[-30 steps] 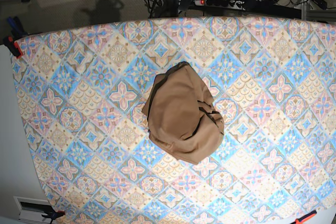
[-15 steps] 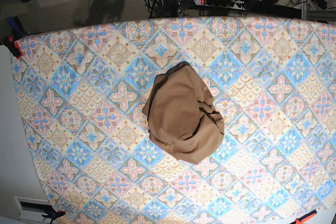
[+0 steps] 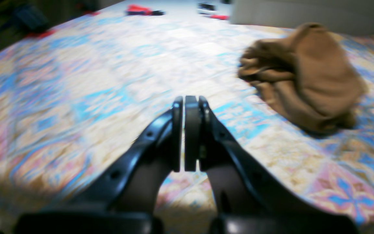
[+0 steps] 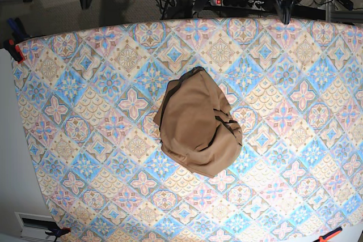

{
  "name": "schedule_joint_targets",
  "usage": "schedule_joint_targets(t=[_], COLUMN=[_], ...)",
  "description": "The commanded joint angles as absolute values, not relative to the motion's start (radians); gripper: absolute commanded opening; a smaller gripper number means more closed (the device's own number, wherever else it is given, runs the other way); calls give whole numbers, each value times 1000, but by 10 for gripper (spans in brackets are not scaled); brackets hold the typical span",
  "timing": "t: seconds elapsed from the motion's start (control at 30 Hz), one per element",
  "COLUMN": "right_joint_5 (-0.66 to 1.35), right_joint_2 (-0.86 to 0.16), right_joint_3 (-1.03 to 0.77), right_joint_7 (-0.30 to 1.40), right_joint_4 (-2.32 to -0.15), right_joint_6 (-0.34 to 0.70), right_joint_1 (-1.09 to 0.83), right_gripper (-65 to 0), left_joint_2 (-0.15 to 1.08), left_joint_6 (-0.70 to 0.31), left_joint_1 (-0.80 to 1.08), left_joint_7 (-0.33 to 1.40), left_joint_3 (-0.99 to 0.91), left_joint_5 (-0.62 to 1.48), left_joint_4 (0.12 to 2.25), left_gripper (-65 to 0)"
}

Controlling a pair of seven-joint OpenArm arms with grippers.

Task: Layout the t-shirt on the table in an organized manner, then fold the t-shirt properly
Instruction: 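Move the right gripper to the brown t-shirt and grasp its edge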

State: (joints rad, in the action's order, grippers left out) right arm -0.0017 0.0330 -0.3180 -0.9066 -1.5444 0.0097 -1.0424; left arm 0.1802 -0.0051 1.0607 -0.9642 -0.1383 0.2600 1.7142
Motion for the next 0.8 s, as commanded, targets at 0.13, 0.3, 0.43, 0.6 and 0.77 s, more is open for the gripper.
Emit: schedule_joint_targets(t=[0.13,0.3,0.43,0.6,0.77], right_joint_5=[1,1,-1,-2,-2], right_joint_2=[4,7,5,8,10], right_joint_3=[-268,-268,-268,-260,-160], right_joint_7=[-710,-478,-341,-239,-85], right_joint_4=[-1730,-1873,-1923,-1939,-1945], right_joint_6=[91,229,297,389,389], right_joint_1=[-1053,-1053,-1047,-954,-839], right_gripper=[-650,-650,-650,-650,-649], left_joint_2=[180,183,183,185,255], left_joint_6=[-7,-7,-7,-7,-84], left_joint_1=[1044,983,906,826,684], left_joint_7=[-696,-417,-278,-84,176], left_joint_3=[-140,-159,-173,-245,-361], left_joint_5=[234,242,243,306,433], left_joint_4=[1940,2084,2100,2101,2098], left_gripper=[-647,-647,-647,-647,-650])
